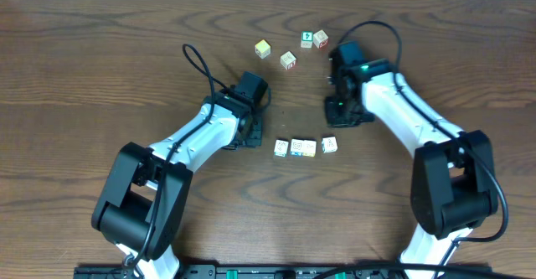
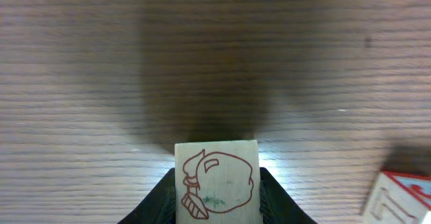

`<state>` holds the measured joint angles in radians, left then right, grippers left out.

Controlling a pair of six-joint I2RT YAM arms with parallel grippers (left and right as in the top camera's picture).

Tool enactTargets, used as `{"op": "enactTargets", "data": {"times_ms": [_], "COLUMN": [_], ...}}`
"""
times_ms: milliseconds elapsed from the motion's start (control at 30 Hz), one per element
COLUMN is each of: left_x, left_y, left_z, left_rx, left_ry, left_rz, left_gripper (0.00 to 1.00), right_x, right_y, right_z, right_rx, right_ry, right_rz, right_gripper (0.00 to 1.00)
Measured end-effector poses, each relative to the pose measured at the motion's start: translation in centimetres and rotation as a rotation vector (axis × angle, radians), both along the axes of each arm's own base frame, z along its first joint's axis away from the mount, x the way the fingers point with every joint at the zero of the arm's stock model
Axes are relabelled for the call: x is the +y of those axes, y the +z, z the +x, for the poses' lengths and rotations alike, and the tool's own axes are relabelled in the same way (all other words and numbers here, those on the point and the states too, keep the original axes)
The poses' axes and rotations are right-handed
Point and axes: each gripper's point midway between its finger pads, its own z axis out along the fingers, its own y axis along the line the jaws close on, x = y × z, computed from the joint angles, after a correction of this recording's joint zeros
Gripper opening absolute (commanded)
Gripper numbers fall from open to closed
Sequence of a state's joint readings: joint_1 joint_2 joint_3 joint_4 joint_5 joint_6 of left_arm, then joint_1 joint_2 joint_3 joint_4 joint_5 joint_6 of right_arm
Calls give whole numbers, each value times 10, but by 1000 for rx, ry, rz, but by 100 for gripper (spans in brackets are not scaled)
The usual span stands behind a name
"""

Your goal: Lift 5 blocks

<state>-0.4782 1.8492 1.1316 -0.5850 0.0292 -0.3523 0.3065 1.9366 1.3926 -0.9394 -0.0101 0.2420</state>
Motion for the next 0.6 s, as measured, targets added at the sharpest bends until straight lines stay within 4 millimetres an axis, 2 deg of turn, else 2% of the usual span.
{"op": "enactTargets", "data": {"times_ms": [100, 267, 367, 467, 600], "left_x": [-14, -37, -51, -58, -57], "left_y": [0, 0, 0, 0, -2], "left_z": [-5, -20, -29, -35, -37], "left_rx": [1, 8, 10, 10, 15], "left_ry": [-24, -96, -140, -165, -165], "left_rz": [-21, -28, -30, -30, -21], "left_gripper": [8, 9, 22, 29, 35], "right_x": [-20, -33, -34, -36, -36], "right_y": [-1, -1, -1, -1, -1], "right_z": [-2, -6, -12, -17, -19], "right_rx": [30, 56, 79, 101, 109], "right_ry": [-41, -65, -64, -61, -60], "right_rz": [-13, -21, -26, -32, -34], "right_gripper": [1, 1, 1, 1, 1]}}
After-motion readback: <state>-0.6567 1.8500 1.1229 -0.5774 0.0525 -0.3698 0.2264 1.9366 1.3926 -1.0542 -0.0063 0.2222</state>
